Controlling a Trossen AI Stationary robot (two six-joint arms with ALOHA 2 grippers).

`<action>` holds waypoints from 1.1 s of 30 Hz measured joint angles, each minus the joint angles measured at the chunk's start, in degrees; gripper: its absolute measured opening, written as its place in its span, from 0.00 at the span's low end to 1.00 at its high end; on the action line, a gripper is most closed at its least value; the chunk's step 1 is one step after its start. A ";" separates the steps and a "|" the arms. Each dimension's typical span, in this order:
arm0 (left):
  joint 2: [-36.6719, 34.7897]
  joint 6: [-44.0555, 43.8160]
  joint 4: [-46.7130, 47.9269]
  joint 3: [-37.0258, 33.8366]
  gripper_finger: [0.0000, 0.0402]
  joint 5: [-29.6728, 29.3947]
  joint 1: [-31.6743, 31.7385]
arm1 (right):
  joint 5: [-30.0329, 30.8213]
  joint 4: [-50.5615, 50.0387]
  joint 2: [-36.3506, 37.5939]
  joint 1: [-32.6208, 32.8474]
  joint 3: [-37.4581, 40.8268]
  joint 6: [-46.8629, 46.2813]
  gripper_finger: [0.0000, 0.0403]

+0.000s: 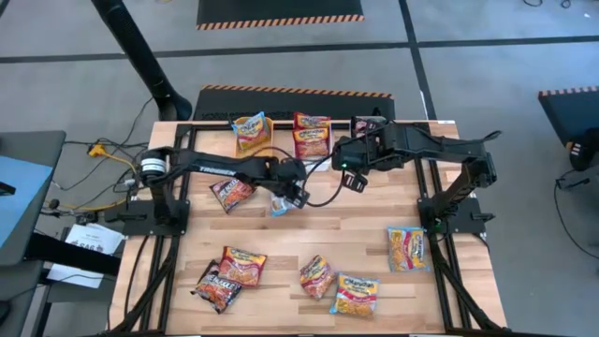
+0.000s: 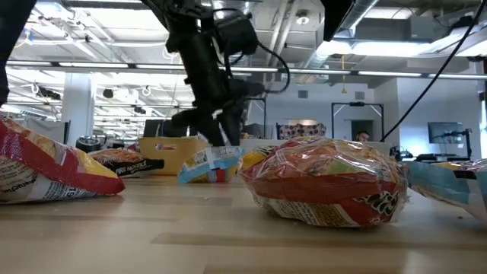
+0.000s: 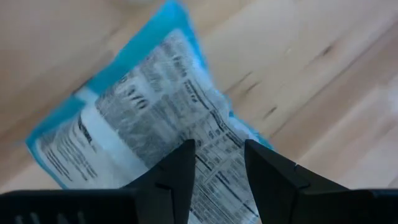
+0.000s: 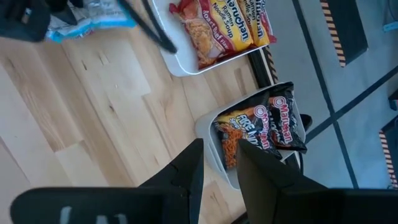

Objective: Sort Maruchan noodles
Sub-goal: Put the blue noodle pack into the orange bin

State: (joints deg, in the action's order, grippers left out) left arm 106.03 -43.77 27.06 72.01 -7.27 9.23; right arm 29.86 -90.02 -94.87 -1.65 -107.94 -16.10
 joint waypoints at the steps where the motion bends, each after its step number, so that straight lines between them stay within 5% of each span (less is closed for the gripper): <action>1: 0.87 -0.01 0.27 0.00 0.32 -0.31 -0.22 | -0.01 0.02 0.00 0.00 0.00 0.00 0.29; 13: 8.20 1.08 1.84 0.53 0.30 -3.06 -0.38 | -0.12 0.00 -0.02 0.00 0.00 -0.39 0.29; 21: 9.61 5.49 1.83 0.33 0.04 -5.83 -1.69 | -0.23 0.00 -0.02 0.00 0.00 -0.55 0.29; 33: 7.18 13.19 9.90 3.07 0.00 -1.32 -3.46 | -0.25 0.02 -0.02 0.00 0.02 -0.55 0.29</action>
State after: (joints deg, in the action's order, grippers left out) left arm 113.20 -30.58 36.96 75.07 -8.59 5.76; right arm 29.61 -90.00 -94.89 -1.65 -107.92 -16.64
